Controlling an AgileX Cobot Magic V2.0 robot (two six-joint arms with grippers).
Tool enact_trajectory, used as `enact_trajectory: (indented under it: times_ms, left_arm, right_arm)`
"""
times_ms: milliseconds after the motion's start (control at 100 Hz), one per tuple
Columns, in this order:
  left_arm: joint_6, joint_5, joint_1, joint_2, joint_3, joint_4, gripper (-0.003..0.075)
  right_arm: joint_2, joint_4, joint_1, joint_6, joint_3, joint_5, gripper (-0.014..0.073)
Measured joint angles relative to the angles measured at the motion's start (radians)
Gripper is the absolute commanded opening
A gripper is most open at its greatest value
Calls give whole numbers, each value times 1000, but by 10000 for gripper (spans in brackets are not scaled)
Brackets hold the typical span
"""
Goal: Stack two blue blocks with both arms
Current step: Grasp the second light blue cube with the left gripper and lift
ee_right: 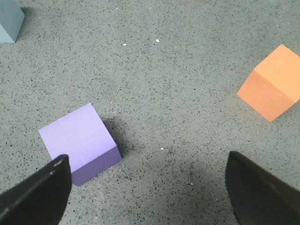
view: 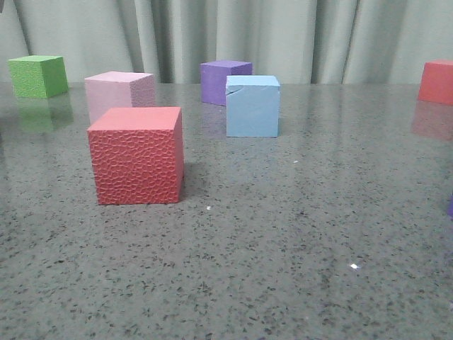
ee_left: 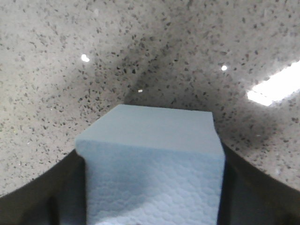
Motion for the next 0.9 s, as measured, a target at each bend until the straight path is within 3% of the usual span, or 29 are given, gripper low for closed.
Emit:
enact_trajectory:
  times_ms: [490, 900]
  left_arm:
    - [1, 107, -7, -7, -290, -200, 228]
    - [1, 116, -216, -19, -379, -216, 228]
  right_arm:
    - [0, 0, 0, 0, 0, 0, 655]
    - [0, 0, 0, 0, 0, 0, 655]
